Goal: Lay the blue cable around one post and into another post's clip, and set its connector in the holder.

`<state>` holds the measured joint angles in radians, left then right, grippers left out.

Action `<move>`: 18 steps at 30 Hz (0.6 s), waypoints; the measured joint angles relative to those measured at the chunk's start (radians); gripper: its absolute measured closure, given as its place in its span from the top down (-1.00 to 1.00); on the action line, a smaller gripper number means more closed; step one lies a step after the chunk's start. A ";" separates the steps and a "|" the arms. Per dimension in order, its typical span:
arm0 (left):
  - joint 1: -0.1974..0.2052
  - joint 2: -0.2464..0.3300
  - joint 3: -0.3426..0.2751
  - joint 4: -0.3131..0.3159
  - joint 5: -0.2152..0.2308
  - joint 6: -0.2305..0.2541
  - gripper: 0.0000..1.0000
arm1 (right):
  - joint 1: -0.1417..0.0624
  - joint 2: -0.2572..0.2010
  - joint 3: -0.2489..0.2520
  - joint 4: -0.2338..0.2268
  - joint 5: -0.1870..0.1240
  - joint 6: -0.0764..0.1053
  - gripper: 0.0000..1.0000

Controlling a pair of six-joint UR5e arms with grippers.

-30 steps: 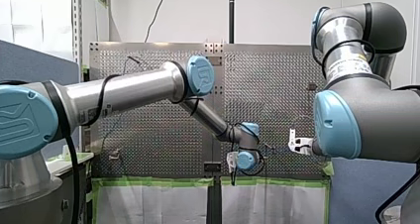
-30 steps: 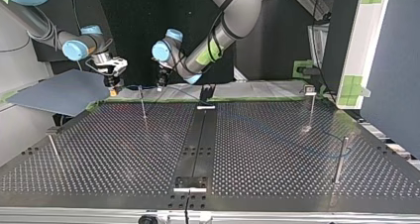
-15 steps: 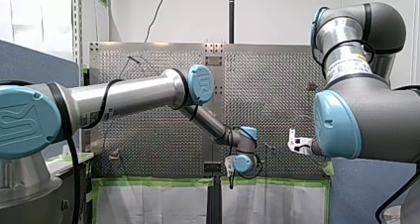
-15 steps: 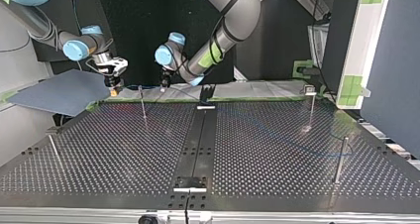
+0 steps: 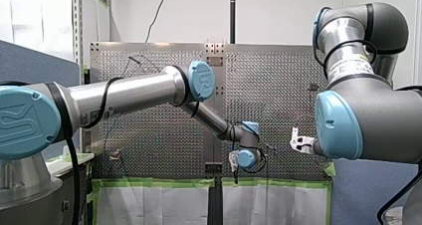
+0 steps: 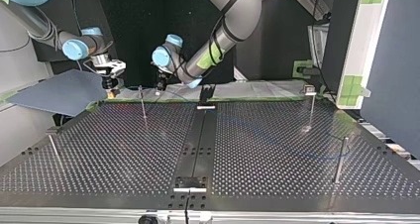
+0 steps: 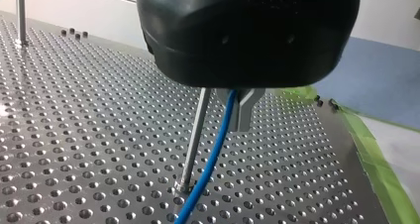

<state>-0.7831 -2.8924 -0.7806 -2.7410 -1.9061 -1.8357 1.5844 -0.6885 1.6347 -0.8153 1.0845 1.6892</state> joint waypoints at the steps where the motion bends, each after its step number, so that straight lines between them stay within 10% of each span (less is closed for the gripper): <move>1: 0.000 0.000 0.001 -0.001 0.002 -0.001 -0.98 | 0.000 0.000 0.000 -0.005 0.000 0.004 -1.00; 18: 0.017 0.000 0.027 -0.025 0.009 -0.002 -0.98 | 0.004 0.003 0.000 -0.040 0.003 0.033 -1.00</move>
<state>-0.7664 -2.8920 -0.7532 -2.7657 -1.8976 -1.8377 1.5882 -0.6856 1.6352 -0.8557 1.0875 1.7227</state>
